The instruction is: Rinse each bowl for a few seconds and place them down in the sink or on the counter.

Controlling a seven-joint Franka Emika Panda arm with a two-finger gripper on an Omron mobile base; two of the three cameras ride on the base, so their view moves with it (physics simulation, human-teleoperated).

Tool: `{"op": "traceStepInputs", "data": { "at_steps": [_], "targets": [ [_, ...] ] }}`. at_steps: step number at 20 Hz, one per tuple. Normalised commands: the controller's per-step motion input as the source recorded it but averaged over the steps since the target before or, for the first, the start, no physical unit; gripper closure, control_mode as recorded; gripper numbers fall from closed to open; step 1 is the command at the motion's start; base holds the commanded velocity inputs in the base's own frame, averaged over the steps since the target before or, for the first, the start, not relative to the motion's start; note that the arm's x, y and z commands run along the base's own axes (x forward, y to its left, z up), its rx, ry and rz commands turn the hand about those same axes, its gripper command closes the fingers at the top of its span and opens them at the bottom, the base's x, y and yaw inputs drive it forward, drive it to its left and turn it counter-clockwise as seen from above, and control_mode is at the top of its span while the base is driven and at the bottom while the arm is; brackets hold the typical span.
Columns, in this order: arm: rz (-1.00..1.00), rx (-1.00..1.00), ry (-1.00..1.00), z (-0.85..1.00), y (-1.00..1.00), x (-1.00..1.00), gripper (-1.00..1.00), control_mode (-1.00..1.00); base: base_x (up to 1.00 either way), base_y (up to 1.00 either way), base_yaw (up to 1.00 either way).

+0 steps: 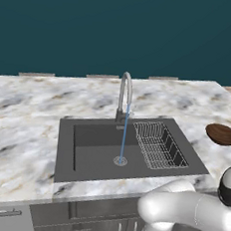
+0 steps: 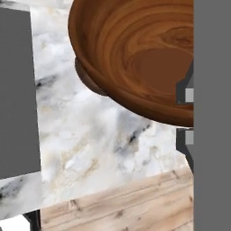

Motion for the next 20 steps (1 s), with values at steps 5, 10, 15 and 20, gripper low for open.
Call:
{"op": "traceStepInputs", "data": {
  "at_steps": [5,10,15,20],
  "targets": [
    [0.34,-0.02,0.00,0.01,0.53,-0.32,1.00,-1.00,0.00,0.00,0.00],
    [0.36,-0.01,0.00,-0.10,0.61,-0.22,1.00,-1.00,0.00,0.00,0.00],
    [0.34,0.00,0.00,-0.23,0.62,-0.26,1.00,-1.00,0.00,0.00,0.00],
    [0.31,-0.02,0.02,-0.07,0.57,-0.29,1.00,-1.00,0.00,0.00,0.00]
  ]
}}
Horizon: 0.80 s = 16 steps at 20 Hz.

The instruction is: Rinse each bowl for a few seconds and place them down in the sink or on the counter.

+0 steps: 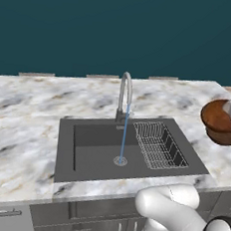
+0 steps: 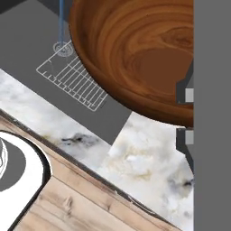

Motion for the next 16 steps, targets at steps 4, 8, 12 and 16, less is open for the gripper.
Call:
{"op": "traceStepInputs", "data": {
  "at_steps": [4,8,12,16],
  "targets": [
    [0.27,0.00,0.14,0.01,0.53,-0.03,1.00,-1.00,0.00,0.00,0.00],
    [0.23,0.00,0.16,0.00,0.53,0.04,1.00,-1.00,0.00,0.00,0.00],
    [0.23,0.04,0.12,-0.04,0.45,0.01,1.00,-1.00,0.00,0.00,0.00],
    [0.14,0.15,0.00,-0.26,0.32,0.01,1.00,-1.00,0.00,0.00,0.00]
  ]
}}
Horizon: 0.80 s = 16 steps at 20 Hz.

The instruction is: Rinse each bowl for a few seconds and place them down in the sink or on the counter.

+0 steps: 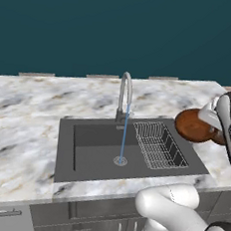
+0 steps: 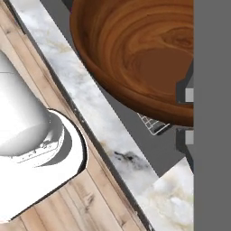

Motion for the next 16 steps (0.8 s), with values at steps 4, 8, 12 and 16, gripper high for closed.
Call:
{"op": "traceStepInputs", "data": {
  "at_steps": [4,8,12,16],
  "targets": [
    [0.06,0.12,-0.04,-0.39,0.32,0.00,1.00,-1.00,0.00,0.00,0.00],
    [0.02,0.06,-0.02,-0.34,0.26,0.00,1.00,-1.00,0.00,0.00,0.00],
    [0.00,0.00,-0.01,-0.18,0.33,0.00,1.00,-1.00,0.00,0.00,0.00],
    [0.00,-0.05,-0.05,0.00,0.35,0.00,1.00,-1.00,0.00,0.00,0.00]
  ]
}}
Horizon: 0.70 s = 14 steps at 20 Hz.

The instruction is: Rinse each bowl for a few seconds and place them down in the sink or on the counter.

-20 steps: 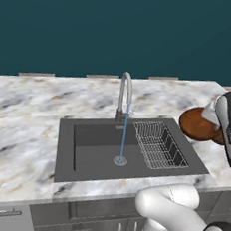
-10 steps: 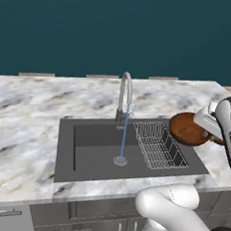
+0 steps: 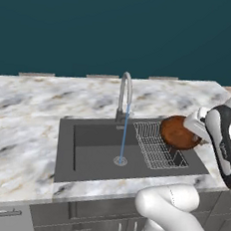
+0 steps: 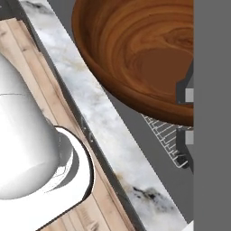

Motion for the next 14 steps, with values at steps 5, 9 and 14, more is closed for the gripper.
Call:
{"op": "traceStepInputs", "data": {
  "at_steps": [5,9,14],
  "targets": [
    [0.00,-0.03,-0.02,-0.01,0.33,0.00,1.00,-1.00,0.00,0.00,0.00],
    [0.00,0.00,0.00,-0.10,0.31,0.03,1.00,-1.00,0.00,0.00,0.00],
    [0.00,0.00,0.00,-0.15,0.22,0.09,1.00,-1.00,0.00,0.00,0.00]
  ]
}}
